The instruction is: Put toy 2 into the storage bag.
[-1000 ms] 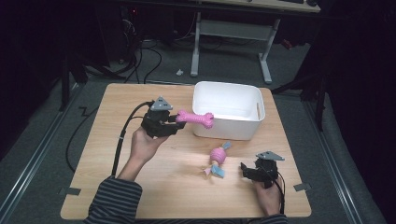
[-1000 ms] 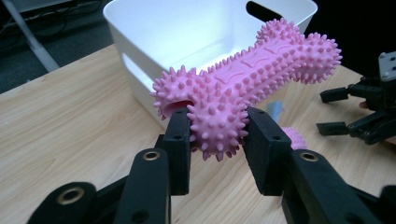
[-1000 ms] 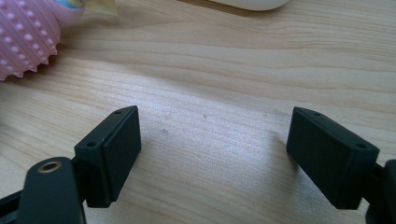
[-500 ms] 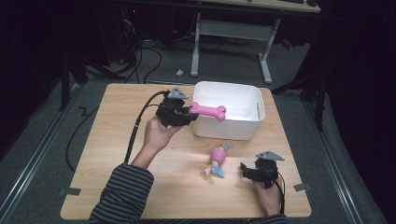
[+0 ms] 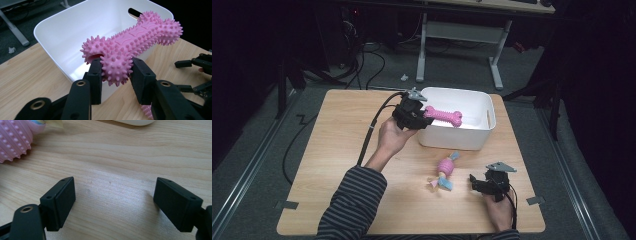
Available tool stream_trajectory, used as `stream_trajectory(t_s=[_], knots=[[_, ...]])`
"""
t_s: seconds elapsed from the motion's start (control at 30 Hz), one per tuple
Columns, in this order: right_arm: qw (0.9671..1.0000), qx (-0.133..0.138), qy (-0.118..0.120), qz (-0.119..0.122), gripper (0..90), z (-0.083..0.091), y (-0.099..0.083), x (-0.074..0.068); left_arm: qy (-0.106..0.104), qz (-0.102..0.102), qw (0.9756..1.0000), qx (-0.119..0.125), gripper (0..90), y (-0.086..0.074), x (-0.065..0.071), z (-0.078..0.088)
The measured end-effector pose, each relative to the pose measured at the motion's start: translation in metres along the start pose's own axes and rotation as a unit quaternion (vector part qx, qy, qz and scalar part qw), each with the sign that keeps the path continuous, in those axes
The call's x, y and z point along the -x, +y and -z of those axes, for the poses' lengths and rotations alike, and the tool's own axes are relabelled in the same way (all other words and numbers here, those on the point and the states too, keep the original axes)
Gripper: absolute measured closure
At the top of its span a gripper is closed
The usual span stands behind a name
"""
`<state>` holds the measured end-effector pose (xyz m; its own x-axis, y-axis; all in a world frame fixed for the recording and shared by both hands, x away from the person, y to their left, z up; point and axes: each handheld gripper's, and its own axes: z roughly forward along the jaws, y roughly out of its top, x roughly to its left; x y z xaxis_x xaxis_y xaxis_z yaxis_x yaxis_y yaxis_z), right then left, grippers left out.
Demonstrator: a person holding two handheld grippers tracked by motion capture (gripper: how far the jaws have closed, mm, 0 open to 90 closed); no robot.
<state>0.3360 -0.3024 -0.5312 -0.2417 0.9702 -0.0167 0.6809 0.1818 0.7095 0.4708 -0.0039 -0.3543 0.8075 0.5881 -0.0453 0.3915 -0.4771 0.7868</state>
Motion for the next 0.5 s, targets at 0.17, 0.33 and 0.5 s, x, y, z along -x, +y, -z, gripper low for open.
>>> stream_trajectory(t_s=[0.17, 0.33, 0.5], knots=[[1.0000, 0.000, 0.001, 0.000, 18.0, 0.000, 0.000, 0.000, 0.002, 0.004, 0.9999, -0.011, 63.7, 0.003, -0.001, -0.013], [1.0000, 0.000, 0.001, 0.001, 17.9, 0.000, 0.000, 0.000, 0.002, 0.007, 0.9998, -0.019, 63.6, 0.006, -0.002, -0.022], [1.0000, 0.000, 0.001, 0.000, 17.9, 0.000, 0.000, 0.000, 0.006, 0.010, 0.9996, -0.027, 63.6, 0.010, -0.002, -0.029]])
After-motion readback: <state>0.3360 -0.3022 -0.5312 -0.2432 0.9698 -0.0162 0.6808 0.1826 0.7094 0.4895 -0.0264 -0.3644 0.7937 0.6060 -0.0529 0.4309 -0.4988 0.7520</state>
